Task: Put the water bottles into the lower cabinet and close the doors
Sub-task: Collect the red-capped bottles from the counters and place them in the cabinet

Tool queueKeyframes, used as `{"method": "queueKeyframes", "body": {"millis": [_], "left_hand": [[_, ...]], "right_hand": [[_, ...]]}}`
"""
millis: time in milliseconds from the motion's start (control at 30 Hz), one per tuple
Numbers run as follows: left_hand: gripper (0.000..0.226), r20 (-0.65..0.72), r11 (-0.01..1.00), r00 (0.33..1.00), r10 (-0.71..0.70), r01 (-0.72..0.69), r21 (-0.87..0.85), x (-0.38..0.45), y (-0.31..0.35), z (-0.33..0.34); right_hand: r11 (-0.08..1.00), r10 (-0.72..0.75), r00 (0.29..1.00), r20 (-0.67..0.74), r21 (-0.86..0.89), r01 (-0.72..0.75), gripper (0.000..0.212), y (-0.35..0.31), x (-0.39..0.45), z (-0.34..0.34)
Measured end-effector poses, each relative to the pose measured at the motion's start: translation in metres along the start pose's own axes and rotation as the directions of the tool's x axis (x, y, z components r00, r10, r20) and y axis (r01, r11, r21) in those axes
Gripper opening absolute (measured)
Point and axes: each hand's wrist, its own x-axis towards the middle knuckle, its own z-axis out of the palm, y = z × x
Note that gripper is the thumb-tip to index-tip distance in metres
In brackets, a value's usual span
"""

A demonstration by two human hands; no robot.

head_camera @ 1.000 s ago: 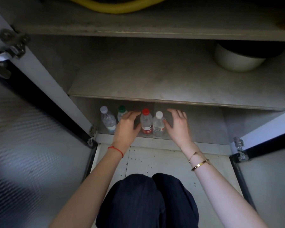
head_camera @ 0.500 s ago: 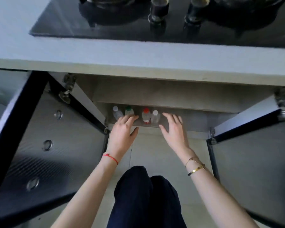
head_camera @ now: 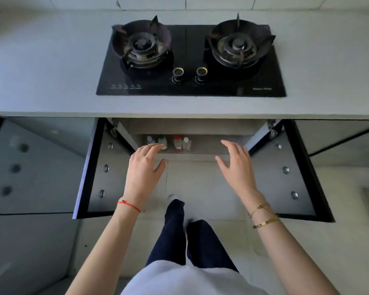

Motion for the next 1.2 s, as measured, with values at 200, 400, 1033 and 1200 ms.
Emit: {"method": "queueKeyframes", "body": {"millis": [200, 400, 1033, 1200], "left_hand": [[0.037, -0.015, 0.997, 0.999, 0.044, -0.045, -0.060, -0.017, 0.038, -0.057], [0.037, 0.038, 0.979, 0.983, 0.179, -0.174, -0.108, -0.025, 0.056, -0.084], [0.036, 0.283, 0.707, 0.649, 0.706, -0.632, -0.318, -0.050, 0.246, -0.016], [0.038, 0.257, 0.620, 0.567, 0.783, -0.680, -0.391, -0.067, 0.334, 0.037]], "right_hand": [[0.999, 0.044, 0.994, -0.103, -0.019, -0.046, 0.047, -0.019, -0.047, -0.058], [0.989, 0.141, 0.965, -0.222, -0.016, -0.148, 0.043, -0.034, -0.095, -0.078], [0.767, 0.608, 0.591, -0.530, 0.200, -0.610, 0.045, 0.043, -0.270, -0.155], [0.726, 0.646, 0.515, -0.564, 0.245, -0.642, 0.045, 0.109, -0.313, -0.203]]}}
